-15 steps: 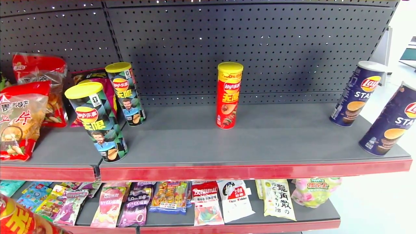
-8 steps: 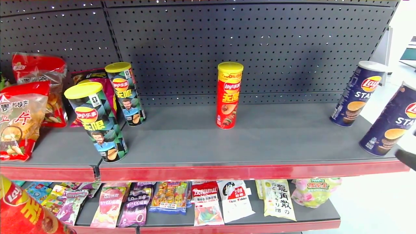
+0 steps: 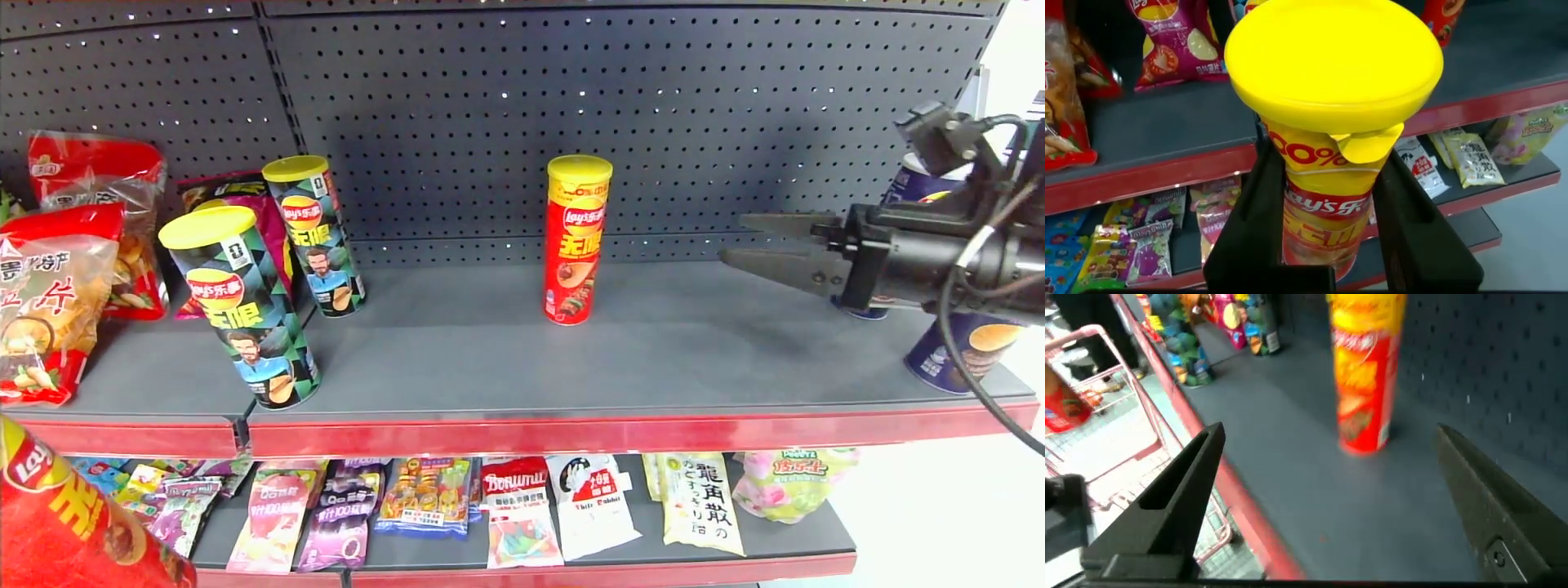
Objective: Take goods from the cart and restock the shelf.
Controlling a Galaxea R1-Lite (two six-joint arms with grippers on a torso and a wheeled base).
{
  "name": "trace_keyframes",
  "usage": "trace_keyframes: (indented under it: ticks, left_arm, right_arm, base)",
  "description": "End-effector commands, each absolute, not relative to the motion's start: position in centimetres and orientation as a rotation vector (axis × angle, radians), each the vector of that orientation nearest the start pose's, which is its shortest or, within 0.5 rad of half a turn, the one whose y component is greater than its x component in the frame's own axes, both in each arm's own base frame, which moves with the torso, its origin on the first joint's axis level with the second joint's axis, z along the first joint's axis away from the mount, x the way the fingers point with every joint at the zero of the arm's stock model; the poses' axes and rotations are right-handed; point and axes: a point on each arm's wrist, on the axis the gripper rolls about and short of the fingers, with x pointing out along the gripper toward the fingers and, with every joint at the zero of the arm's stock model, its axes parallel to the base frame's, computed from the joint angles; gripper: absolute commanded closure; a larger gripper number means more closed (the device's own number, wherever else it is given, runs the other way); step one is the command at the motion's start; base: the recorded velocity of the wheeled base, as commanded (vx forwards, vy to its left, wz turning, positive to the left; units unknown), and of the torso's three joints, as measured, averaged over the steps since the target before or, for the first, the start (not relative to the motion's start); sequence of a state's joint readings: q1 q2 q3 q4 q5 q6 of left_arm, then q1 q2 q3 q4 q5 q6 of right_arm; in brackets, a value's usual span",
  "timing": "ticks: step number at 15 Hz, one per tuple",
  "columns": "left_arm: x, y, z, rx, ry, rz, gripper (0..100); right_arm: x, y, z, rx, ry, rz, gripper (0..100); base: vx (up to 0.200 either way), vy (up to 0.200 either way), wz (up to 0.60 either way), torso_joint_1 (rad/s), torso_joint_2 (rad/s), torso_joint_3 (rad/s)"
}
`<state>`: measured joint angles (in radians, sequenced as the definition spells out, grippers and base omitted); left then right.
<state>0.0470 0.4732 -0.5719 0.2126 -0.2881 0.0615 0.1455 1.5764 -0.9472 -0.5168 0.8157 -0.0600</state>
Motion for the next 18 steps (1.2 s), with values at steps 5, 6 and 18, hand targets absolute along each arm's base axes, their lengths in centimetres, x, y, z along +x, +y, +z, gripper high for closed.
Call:
trace_keyframes:
  ticks: [5, 6, 18]
  left_arm:
    - [0.9, -0.6, 22.0, 0.064, 0.13, -0.248, 100]
    - [0.9, -0.6, 22.0, 0.072, 0.131, -0.25, 100]
    - [1.0, -0.6, 21.9, 0.074, 0.136, -0.251, 100]
  right_arm:
    - [37.1, 9.8, 21.2, -0.01, 0.116, 1.118, 0]
    - [37.9, 10.0, 20.9, -0.014, 0.114, 1.121, 0]
    - [41.7, 12.8, 20.1, -0.039, 0.059, 1.182, 0]
  base:
    - [0.0, 0.0, 0.0, 0.0, 0.0, 0.0]
    - [0.0, 0.0, 0.0, 0.0, 0.0, 0.0]
    - [0.0, 0.0, 0.0, 0.0, 0.0, 0.0]
